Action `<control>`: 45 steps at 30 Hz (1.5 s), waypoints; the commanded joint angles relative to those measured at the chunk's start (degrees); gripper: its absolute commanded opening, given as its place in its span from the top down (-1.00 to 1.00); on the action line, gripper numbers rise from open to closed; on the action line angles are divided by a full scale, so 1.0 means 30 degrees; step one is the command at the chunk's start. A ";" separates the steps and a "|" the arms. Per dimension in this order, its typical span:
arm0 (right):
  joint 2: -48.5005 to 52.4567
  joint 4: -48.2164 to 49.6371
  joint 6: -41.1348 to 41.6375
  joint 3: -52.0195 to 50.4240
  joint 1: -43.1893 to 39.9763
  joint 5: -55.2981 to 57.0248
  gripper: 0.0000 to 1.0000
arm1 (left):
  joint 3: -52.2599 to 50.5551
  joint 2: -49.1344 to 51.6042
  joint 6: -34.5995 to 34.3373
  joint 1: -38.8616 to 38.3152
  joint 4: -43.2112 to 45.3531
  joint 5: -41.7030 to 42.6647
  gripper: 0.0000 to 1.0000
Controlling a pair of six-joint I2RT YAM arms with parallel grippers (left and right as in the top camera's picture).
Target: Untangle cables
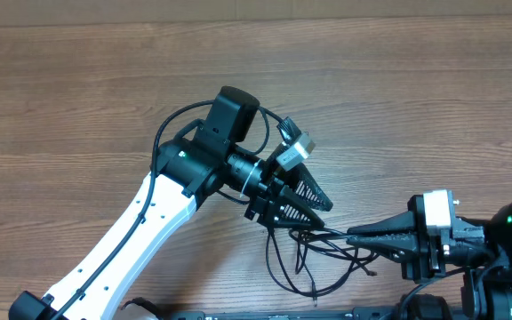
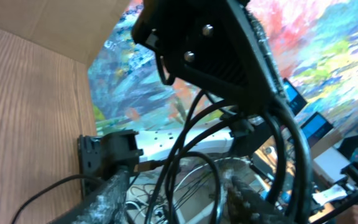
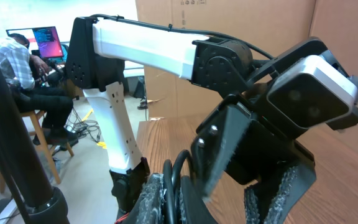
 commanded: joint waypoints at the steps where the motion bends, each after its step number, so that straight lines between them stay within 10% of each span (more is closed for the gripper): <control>1: 0.0423 0.0401 0.0146 0.0182 0.0058 0.0277 0.92 | 0.0153 0.0007 0.0743 -0.0335 -0.0058 0.0699 -0.15; 20: 0.5778 0.8561 0.5275 0.0182 0.0058 0.0248 0.92 | 0.0153 0.0015 0.1362 -0.0663 -0.0051 -0.1938 -0.23; 28: 0.5799 0.8553 0.5289 0.0182 0.0058 0.0051 0.92 | 0.0153 0.0015 0.0962 -0.0656 -0.0058 -0.4816 0.28; 36: 0.5799 0.8633 0.6666 0.0182 0.0058 -0.0087 0.92 | 0.0153 0.0015 -0.1617 -0.0656 -0.0080 -0.9923 0.35; 45: 0.6156 0.7898 0.9493 0.0182 -0.0182 0.0663 0.84 | 0.0153 0.0015 -0.4182 -0.0656 -0.0663 -1.4214 0.02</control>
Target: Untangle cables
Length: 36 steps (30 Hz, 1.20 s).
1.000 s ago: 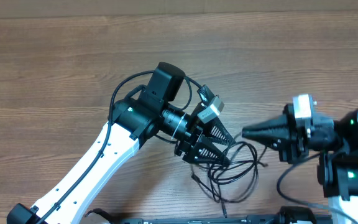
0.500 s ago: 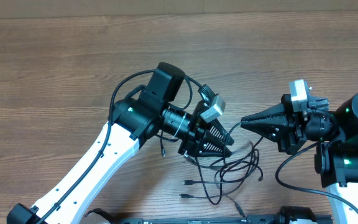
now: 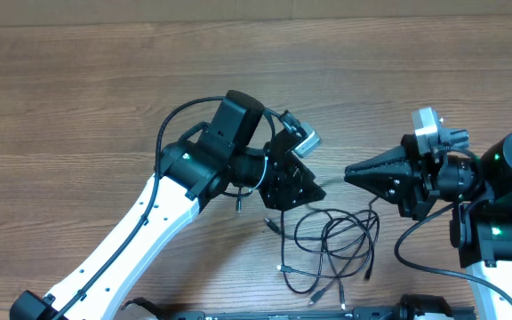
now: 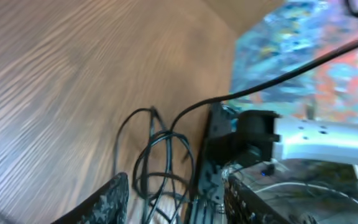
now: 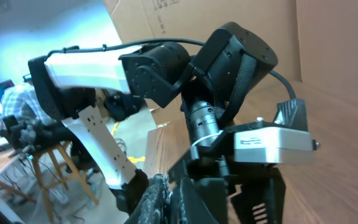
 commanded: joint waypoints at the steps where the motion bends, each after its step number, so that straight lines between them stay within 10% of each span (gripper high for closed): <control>1: 0.0430 -0.0954 0.1647 0.0226 -0.0226 0.0867 0.67 | 0.0153 0.0015 -0.0969 -0.0160 -0.0087 -0.1559 0.03; 4: 0.1158 -0.3985 0.1632 0.0226 -0.0226 0.2994 -0.29 | 0.0153 0.0015 -0.0969 -0.0138 -0.0277 -0.1581 0.02; 8: 0.2164 -0.8561 0.0576 0.0226 -0.0226 0.6360 -0.59 | 0.0153 0.0015 -0.0984 -0.0095 -0.1166 -0.2812 -0.28; 31: 0.2433 -2.5398 -0.0969 0.0073 -0.0219 1.8659 -1.00 | 0.0153 0.0029 -0.1260 -0.0095 -0.2521 -0.6907 -1.00; 36: 0.2433 -2.5223 0.1399 -0.1341 -0.0219 1.8637 -1.00 | 0.0153 0.0036 -0.4524 -0.0095 -0.3985 -1.3005 -1.00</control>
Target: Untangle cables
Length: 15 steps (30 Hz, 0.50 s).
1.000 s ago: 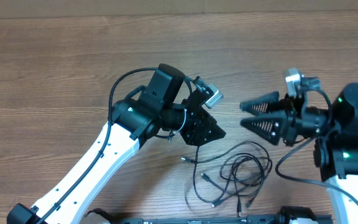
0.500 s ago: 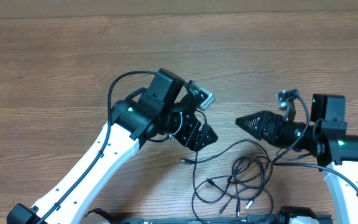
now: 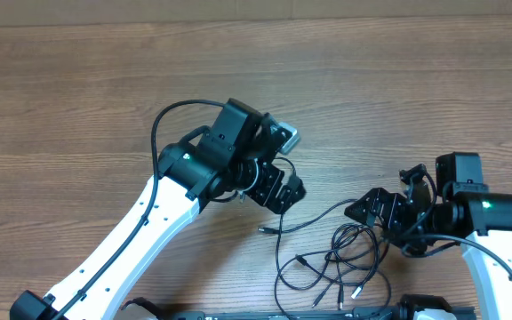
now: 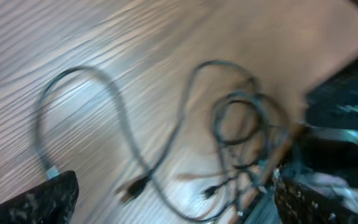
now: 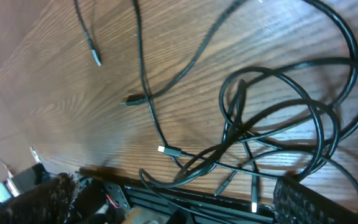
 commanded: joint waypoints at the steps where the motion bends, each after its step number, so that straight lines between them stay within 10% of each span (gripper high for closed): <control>1: -0.0117 0.0277 0.2244 -0.1195 -0.0051 0.0342 -1.00 | 0.0146 0.0036 -0.2849 -0.0095 -0.0889 -0.5282 -1.00; 5: -0.0117 0.1231 0.3504 -0.2470 -0.0029 -0.0874 -1.00 | 0.0146 0.0036 -0.3410 -0.0095 -0.1282 -0.6360 -1.00; 15: -0.0117 0.4823 0.5217 -0.4590 -0.0029 -0.1661 0.77 | 0.0146 0.0036 -0.3410 -0.0095 -0.1362 -0.6368 -0.99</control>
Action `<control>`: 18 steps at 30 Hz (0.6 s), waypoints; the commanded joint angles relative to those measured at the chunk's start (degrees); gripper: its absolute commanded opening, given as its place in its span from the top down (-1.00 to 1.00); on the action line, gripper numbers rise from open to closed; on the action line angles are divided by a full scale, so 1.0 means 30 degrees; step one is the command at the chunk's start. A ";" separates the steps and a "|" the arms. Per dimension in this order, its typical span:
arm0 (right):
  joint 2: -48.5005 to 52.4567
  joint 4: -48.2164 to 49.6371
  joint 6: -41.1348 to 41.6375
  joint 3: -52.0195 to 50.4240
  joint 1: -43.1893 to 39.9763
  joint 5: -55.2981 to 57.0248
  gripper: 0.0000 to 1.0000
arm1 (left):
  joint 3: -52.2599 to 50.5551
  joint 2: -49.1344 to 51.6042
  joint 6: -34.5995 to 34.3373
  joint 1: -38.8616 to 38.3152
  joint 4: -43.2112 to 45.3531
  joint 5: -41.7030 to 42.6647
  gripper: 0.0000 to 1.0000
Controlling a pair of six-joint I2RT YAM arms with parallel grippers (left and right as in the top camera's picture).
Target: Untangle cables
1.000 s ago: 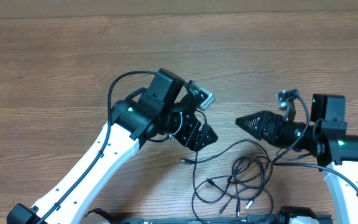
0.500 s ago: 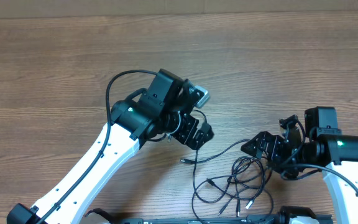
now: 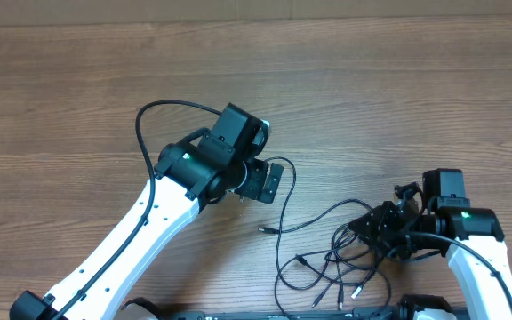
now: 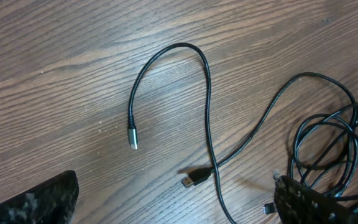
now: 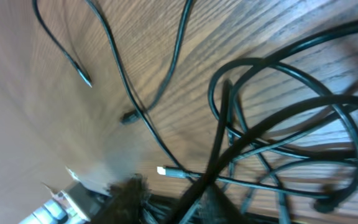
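Observation:
A tangle of thin black cables (image 3: pixel 332 258) lies near the table's front edge, right of centre. One strand (image 4: pixel 204 106) loops away from it to a silver-tipped end (image 4: pixel 132 140), and a black USB plug (image 4: pixel 191 179) lies beside that strand. My left gripper (image 3: pixel 263 182) hangs over this loose strand, wide open and empty, its fingers (image 4: pixel 30 202) far apart. My right gripper (image 3: pixel 376 233) sits at the tangle's right side. In the right wrist view the right gripper (image 5: pixel 179 202) is shut on a black strand (image 5: pixel 219 155) of the tangle (image 5: pixel 291 124).
The wooden table (image 3: pixel 398 98) stretches away behind both arms. The dark front rail (image 3: pixel 283 315) runs just below the tangle. The left arm's white link (image 3: pixel 140 240) crosses the front left. Several loose plug ends (image 3: pixel 340 298) stick out of the tangle.
My right gripper was wide open above the tangle and is now shut on one of its strands, lower down. My left gripper shifted slightly left and back, still open.
At first both grippers met near the front edge with cables strung up between them. Later they stood apart and the cables lay in a heap on the table. Then both hung open over the heap, and now the right one grips a strand.

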 commanded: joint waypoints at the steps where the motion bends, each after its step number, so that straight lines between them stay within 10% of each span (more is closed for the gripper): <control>1: -0.0102 0.0415 0.0838 -0.0554 -0.0036 -0.0204 0.92 | 0.0146 0.0036 -0.0342 -0.0095 0.0036 -0.0430 -0.99; 9: -0.0131 -0.0153 0.0729 0.1741 -0.0036 0.0117 0.92 | 0.0146 0.0029 -0.0335 -0.0095 0.0036 -0.0430 -0.99; 18: -0.0146 -0.1552 0.0350 1.3223 -0.0022 0.0656 0.92 | 0.0146 0.0029 -0.0335 -0.0095 0.0036 -0.0430 -1.00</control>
